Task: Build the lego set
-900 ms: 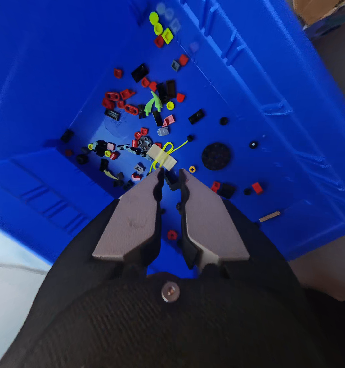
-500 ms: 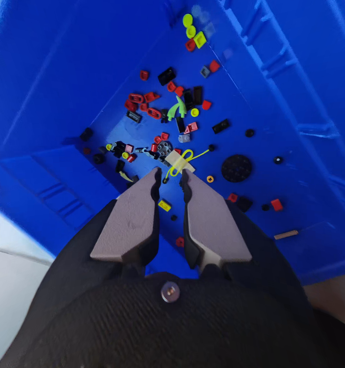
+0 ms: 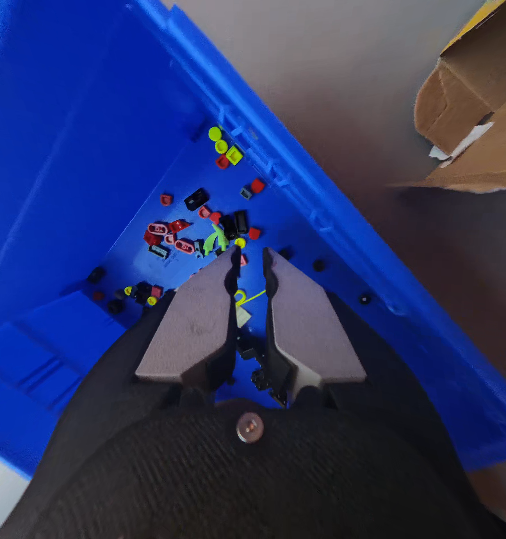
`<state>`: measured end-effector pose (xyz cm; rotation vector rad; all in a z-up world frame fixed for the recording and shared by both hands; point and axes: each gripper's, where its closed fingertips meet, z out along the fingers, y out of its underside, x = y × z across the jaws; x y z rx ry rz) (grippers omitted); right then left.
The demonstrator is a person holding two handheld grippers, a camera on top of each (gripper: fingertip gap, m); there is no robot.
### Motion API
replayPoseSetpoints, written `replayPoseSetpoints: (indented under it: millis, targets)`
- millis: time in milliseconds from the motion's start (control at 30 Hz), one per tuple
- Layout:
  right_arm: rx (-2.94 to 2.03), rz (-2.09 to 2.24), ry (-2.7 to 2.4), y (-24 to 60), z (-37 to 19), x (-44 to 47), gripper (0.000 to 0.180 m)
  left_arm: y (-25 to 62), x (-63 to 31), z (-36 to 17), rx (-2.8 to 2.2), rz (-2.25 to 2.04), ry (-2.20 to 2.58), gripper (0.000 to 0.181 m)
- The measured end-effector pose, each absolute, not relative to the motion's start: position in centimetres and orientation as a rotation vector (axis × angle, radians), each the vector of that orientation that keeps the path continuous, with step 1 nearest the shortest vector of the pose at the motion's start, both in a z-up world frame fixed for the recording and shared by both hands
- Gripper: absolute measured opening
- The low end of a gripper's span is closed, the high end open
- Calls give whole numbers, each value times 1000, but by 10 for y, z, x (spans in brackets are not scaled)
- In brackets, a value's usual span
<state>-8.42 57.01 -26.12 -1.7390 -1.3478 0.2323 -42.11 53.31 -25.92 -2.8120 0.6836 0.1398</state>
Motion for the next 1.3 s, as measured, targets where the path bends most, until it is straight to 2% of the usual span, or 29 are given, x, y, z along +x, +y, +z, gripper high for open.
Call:
replayPoseSetpoints:
  millis: [1300]
  targets:
    - [-1731,217,-1372,568,-264,-86,5,542,-426,-271,-2805,114,671,4]
